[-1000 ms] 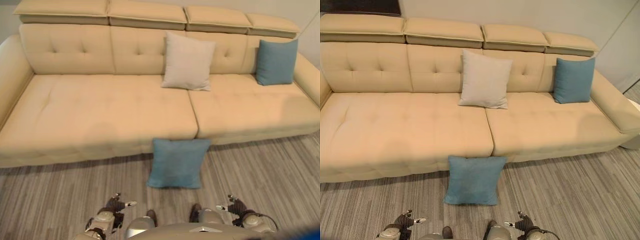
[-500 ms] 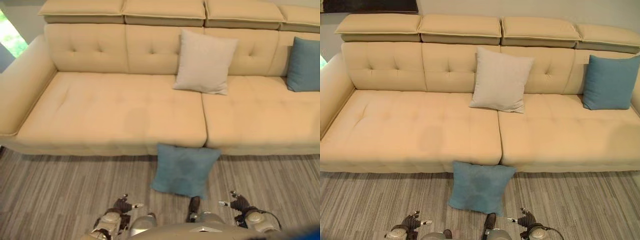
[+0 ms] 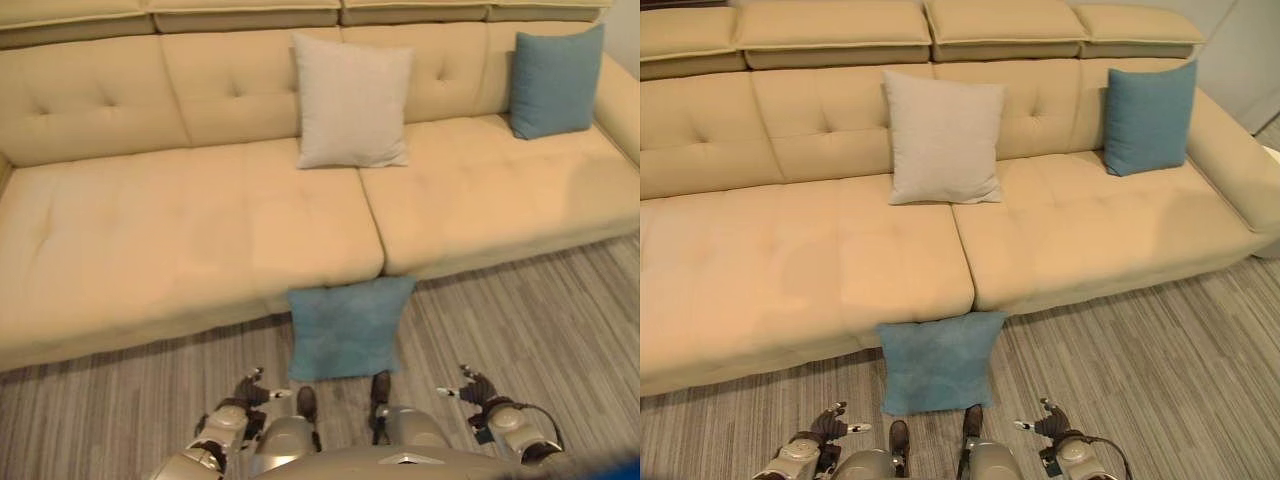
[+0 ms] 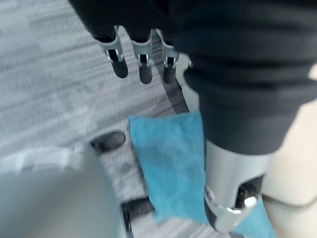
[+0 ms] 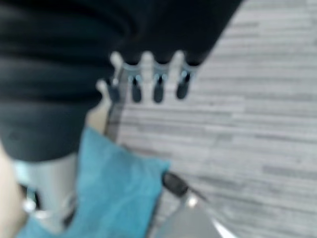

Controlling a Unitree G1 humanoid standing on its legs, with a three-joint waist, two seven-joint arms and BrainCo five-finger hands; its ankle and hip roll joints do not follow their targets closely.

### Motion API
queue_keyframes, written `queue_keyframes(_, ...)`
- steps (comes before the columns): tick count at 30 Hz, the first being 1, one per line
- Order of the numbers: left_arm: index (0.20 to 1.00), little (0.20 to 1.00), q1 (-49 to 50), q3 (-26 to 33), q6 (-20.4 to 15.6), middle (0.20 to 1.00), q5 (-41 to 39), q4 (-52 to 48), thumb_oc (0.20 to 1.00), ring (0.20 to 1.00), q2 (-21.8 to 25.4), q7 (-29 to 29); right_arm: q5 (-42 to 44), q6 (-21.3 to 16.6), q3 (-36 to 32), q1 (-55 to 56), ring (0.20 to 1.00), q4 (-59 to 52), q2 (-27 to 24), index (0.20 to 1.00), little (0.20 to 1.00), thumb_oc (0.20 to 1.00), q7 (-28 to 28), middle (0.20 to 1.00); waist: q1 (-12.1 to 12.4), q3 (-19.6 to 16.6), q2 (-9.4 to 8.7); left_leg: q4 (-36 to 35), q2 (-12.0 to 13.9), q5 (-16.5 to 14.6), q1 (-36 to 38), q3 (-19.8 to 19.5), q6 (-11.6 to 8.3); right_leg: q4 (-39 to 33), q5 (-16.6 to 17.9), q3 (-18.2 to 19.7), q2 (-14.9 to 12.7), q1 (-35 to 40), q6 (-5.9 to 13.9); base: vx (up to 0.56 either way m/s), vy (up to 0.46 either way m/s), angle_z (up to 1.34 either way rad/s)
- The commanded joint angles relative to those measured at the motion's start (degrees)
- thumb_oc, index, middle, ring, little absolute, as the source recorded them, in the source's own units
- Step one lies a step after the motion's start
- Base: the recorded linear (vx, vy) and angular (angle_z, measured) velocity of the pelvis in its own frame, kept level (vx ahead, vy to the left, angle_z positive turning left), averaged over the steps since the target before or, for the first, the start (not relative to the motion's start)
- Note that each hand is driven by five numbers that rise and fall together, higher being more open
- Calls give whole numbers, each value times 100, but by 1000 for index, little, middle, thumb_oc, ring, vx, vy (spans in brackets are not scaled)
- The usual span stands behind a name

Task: Pick up all the scattered cushions and arrange them neatly on the sofa.

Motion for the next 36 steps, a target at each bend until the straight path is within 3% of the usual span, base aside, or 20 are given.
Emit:
queue_keyframes(1, 1000, 1000, -33, 137, -84, 1000, 50, 125, 1000, 1000, 13, 107, -87, -130, 217, -202, 1000, -116, -185, 1000, 1000, 1000, -8, 1000, 223, -71, -9, 390, -7, -685, -228, -453, -114, 478, -525, -304, -386, 179, 285, -30, -38, -24)
queue_keyframes(4, 1000, 1000, -40, 119, -112, 1000, 73, 99, 1000, 1000, -3, 92, -104, -137, 224, -218, 1000, -150, -222, 1000, 1000, 1000, -56, 1000, 273, -128, -69, 420, -59, -680, -294, -442, -163, 36, -486, -419, -406, 386, 283, -20, -62, -12)
queue_keyframes(7, 1000, 1000, -104, 112, -153, 1000, -59, -10, 1000, 1000, -48, 114, -70, -150, 243, -314, 1000, -211, -291, 1000, 1000, 1000, -103, 1000, 284, -69, -33, 459, -46, -660, -475, -441, -165, 89, -522, -378, -383, 254, 251, -58, -64, 6)
queue_keyframes(12, 1000, 1000, -471, -61, -305, 1000, -347, -386, 1000, 1000, -114, 324, 96, -223, 196, -543, 1000, -558, -444, 1000, 1000, 1000, -316, 1000, 163, 346, 53, 759, -4, -663, -991, -514, -164, 495, -542, -442, -484, -309, 166, -112, -35, 9)
queue_keyframes(19, 1000, 1000, -1421, -223, -648, 1000, -1063, -1453, 1000, 1000, 74, 1007, 299, -254, 103, -1380, 1000, -690, -624, 1000, 1000, 1000, -1118, 1000, 60, 797, 146, 1684, 52, -763, -2409, -559, -174, 1179, -668, -301, -559, -1606, 25, -123, -16, 6)
queue_keyframes(20, 1000, 1000, -1597, -231, -700, 1000, -1115, -1488, 1000, 1000, 116, 1156, 317, -242, 142, -1541, 1000, -696, -625, 1000, 1000, 1000, -1228, 1000, 65, 832, 171, 1820, 75, -949, -2500, -598, -216, 1322, -827, -207, -523, -1717, 56, 0, 0, 0)
queue_keyframes(23, 1000, 1000, -2519, -247, -764, 1000, -1347, -1415, 1000, 1000, 351, 1591, 348, -230, 254, -2350, 1000, -700, -856, 1000, 1000, 1000, -1678, 1000, -14, 998, 215, 2284, 96, -999, -3303, -613, -233, 1757, -887, -76, -533, -2556, 41, -63, 48, -7)
queue_keyframes(30, 1000, 1000, -3711, -314, -773, 1000, -1568, -1067, 1000, 1000, 580, 1854, 568, -373, 195, -3367, 1000, -754, -1140, 1000, 1000, 1000, -2224, 1000, -174, 1089, 254, 2925, 121, -1102, -4602, -641, -202, 2514, -1043, 150, -592, -3871, -27, -60, 58, -1)
queue_keyframes(36, 1000, 1000, -4583, -320, -752, 1000, -1976, -781, 1000, 1000, 752, 2026, 865, -506, 52, -4083, 1000, -907, -1277, 1000, 1000, 1000, -2803, 1000, -263, 1143, 150, 3892, 136, -1445, -5980, -759, -112, 3322, -1252, 334, -632, -5141, -67, -16, 47, -2)
